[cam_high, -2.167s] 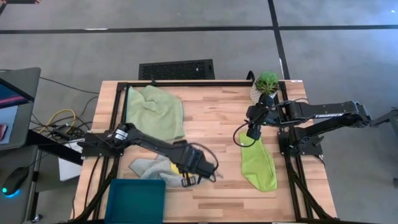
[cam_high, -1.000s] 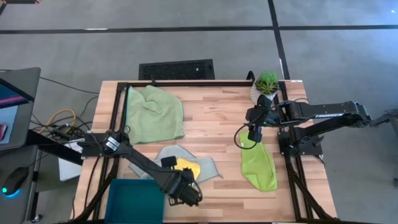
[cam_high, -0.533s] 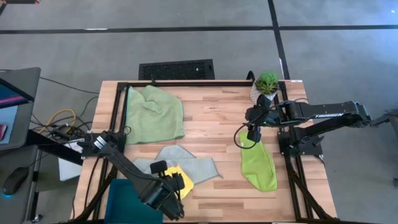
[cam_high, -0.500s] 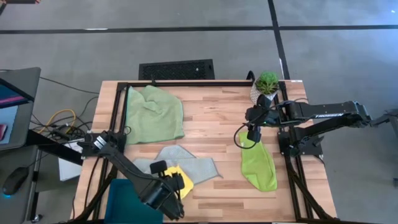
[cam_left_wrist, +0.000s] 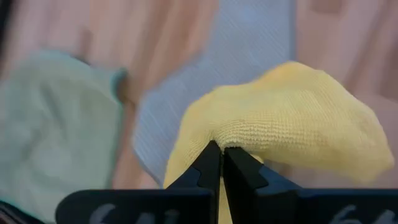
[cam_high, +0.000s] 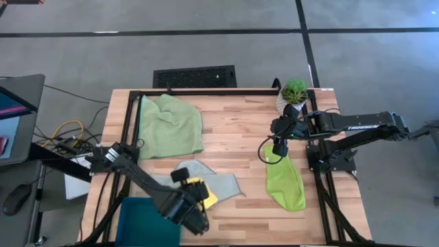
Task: Fold microfiber towels
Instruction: Put the folded yellow microfiber cloth into the blue bin
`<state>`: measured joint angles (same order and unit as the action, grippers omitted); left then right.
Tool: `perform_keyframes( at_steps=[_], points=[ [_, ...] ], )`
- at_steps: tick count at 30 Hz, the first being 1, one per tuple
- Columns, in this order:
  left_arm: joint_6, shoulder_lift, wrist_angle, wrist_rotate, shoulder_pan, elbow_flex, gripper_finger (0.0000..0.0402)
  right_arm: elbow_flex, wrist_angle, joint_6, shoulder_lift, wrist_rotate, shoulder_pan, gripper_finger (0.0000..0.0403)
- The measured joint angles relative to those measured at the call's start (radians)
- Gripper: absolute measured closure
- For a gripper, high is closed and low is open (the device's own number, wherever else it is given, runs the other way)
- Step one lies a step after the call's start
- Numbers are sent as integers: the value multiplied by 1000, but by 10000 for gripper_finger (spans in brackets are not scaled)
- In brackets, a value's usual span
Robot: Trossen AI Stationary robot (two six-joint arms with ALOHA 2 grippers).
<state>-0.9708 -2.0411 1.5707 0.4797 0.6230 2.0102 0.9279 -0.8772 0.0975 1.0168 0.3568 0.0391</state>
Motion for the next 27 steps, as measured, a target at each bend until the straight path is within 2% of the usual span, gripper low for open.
perform_keyframes(
  at_steps=[8, 17, 21, 27],
  points=[
    [241, 0, 0, 119, -144, 0, 401, 0, 0, 0, 0, 0, 0, 165],
    [478, 10, -1, 123, -244, -37, 401, 0, 0, 0, 0, 0, 0, 165],
    [446, 66, 0, 86, -250, -172, 401, 0, -3, 0, 0, 1, 0, 165],
    [265, 215, 1, -15, -215, -385, 401, 0, -5, 0, 0, 2, 0, 165]
  ],
)
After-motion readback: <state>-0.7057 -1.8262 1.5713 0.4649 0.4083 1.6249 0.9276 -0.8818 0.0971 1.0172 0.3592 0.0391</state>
